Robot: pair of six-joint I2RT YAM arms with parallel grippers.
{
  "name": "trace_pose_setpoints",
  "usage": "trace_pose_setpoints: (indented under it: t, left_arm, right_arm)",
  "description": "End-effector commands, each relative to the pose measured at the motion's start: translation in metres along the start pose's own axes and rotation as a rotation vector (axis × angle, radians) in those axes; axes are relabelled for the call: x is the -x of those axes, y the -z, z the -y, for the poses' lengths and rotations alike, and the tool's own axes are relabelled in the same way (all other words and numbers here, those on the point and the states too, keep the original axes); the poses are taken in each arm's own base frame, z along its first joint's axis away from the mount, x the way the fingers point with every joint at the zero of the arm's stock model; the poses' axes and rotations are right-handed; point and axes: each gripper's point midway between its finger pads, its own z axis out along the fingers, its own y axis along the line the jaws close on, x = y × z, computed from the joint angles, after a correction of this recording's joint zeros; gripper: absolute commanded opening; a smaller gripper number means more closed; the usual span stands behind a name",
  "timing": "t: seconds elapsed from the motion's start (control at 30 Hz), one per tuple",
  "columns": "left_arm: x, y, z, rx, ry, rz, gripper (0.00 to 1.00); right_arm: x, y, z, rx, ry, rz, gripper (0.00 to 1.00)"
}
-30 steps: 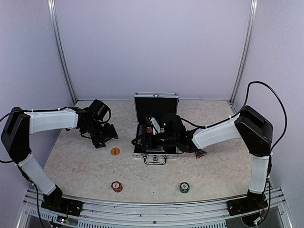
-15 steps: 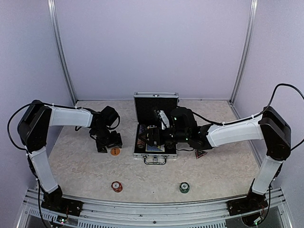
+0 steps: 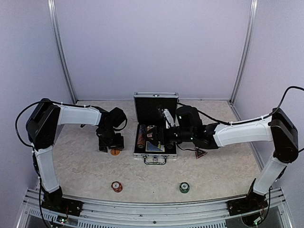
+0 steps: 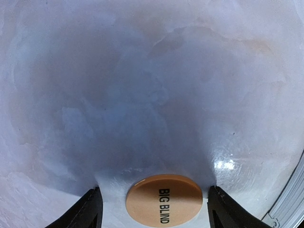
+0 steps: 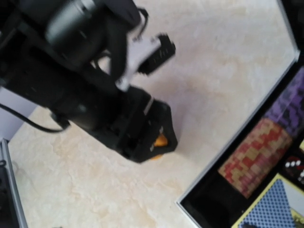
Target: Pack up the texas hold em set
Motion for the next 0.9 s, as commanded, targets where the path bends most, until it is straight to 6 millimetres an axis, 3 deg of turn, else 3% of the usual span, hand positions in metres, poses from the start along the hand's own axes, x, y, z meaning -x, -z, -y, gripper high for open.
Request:
trace_pose_setpoints:
  t: [0.0, 0.57, 0.87]
  left_arm:
    - [-0.018, -0.013, -0.017, 0.112, -0.059, -0.064, 0.74]
    - [-0.041, -0.016, -0.020, 0.140, -0.104, -0.124, 0.64]
    - [-0.043, -0.019, -0.018, 0.123, -0.107, -0.122, 0.48]
  right_arm:
    - [0.017, 0.019, -0.011, -0.005, 0.038, 0.051, 0.80]
    - [0.031, 0.041, -0.013, -0.046, 0.082, 0.089, 0.80]
    - [0.032, 0.043, -0.011, -0.061, 0.081, 0.086, 0.80]
